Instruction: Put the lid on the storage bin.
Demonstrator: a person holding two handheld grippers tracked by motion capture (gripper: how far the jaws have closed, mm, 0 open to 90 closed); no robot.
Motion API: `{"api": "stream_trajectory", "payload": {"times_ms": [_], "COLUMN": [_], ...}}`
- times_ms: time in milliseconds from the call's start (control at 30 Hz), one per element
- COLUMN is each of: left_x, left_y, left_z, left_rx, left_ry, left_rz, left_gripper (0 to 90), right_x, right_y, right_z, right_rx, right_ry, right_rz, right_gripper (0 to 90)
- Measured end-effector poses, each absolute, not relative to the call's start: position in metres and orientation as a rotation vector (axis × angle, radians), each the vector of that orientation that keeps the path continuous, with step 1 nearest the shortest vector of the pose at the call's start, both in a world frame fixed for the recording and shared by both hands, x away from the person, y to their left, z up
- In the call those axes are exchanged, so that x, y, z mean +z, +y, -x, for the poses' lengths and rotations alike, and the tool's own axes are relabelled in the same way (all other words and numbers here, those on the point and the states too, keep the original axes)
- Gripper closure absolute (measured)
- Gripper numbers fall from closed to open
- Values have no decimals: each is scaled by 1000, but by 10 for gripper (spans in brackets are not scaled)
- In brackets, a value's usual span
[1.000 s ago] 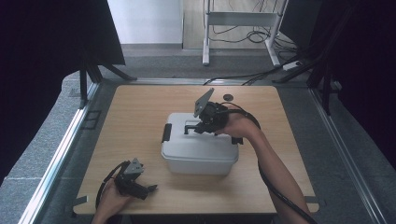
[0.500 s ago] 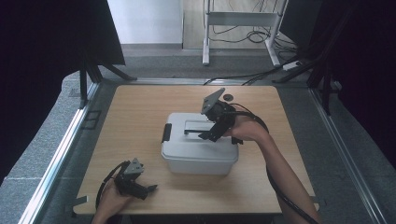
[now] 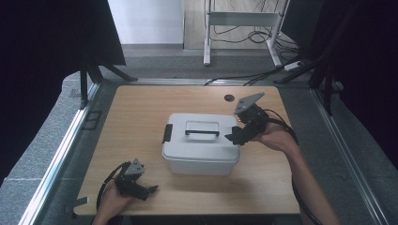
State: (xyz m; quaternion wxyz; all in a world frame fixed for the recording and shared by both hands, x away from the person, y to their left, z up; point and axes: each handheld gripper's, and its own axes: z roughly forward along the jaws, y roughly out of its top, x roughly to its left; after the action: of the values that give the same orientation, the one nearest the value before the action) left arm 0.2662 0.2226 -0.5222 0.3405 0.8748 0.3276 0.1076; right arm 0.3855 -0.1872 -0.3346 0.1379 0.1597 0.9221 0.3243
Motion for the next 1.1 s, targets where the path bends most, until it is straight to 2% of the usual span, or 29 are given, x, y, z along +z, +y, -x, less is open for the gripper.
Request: {"api": "stream_trajectory", "payload": {"times_ms": [267,500,800,1100], "left_x": [-522,-522,-522,-522], "left_y": [222,222,222,222], "left_z": [-266,-266,-266,-266], "left_rx": [278,279,280,281], "left_ry": [855,856,855,860], "left_rz": [-2274,-2274,-2277,-2275], "left_gripper": [0,0,0,0], "right_x": [-345,-371,-423,-481], "right_y": [-232,-264,-287,-289], "right_z": [-371,-357,-335,-316], "right_rx": [947,951,925,908], "right_ry": [2598,2528,2407,2366], "right_rz": [-612,-775,-959,-1077], "right_gripper": [38,38,38,40]}}
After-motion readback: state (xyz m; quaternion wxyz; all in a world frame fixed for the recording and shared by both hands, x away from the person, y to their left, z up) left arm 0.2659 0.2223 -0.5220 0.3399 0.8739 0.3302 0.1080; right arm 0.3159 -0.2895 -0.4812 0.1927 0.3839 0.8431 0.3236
